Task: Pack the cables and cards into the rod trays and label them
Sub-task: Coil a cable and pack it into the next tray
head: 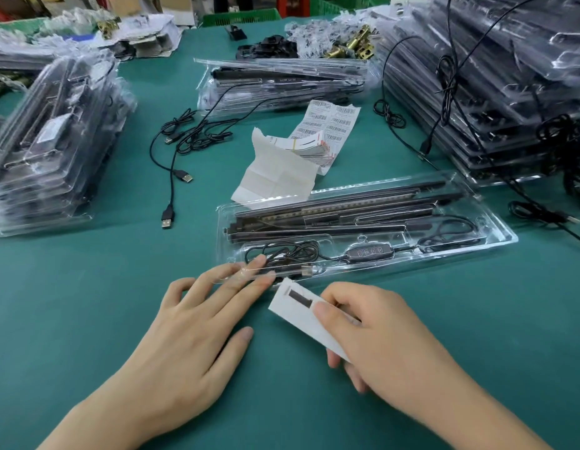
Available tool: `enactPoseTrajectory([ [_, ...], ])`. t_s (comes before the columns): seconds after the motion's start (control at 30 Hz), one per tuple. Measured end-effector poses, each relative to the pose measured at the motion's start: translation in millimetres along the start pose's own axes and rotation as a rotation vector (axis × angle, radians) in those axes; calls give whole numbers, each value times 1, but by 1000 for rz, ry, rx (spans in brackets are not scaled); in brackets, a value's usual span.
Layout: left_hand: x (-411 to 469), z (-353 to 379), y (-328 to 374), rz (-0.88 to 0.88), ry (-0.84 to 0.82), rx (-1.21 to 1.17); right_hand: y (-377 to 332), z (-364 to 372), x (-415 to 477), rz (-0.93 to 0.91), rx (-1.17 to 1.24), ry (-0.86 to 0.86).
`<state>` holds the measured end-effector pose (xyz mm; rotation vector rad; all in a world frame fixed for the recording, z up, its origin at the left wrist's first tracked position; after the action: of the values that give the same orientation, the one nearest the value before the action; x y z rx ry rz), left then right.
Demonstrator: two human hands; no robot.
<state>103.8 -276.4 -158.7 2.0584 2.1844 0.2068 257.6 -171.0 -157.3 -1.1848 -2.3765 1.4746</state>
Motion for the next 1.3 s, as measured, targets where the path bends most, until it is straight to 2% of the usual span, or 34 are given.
enactPoseTrajectory([
  [0.07, 0, 0, 0, -5, 0, -8, 6, 1, 6, 89, 116, -80],
  [0.17, -1, -1, 0, -6, 4, -16, 13, 3, 13, 157, 267, -101],
  [0.33, 0, -1, 0, -11, 10, -26, 12, 11, 21, 176, 410, -138],
  [0.57, -1, -1, -2, -8, 18, -69, 10, 13, 20, 138, 493, -9],
  [0.83, -1, -1, -4, 11, 58, -84, -2, 43, 14, 247, 651, 135],
  [1.03, -1, -3, -2, 23, 58, -77, -12, 65, 10, 288, 902, 53],
  [1.1, -1, -4, -2, 28, 55, -81, -11, 64, 6, 301, 880, -24],
  [1.23, -2, -3, -2, 24, 36, -91, 2, 38, 7, 244, 502, 24],
  [1.3, -2, -2, -2, 21, 28, -81, 2, 38, 6, 272, 528, -5],
])
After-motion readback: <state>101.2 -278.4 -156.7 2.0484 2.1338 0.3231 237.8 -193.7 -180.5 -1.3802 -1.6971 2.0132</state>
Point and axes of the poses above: each hand's wrist, its own x-axis towards the middle knuckle, its own z-axis out of the palm, y = z × x, the point moved 8 cm from there along x, towards the middle knuckle
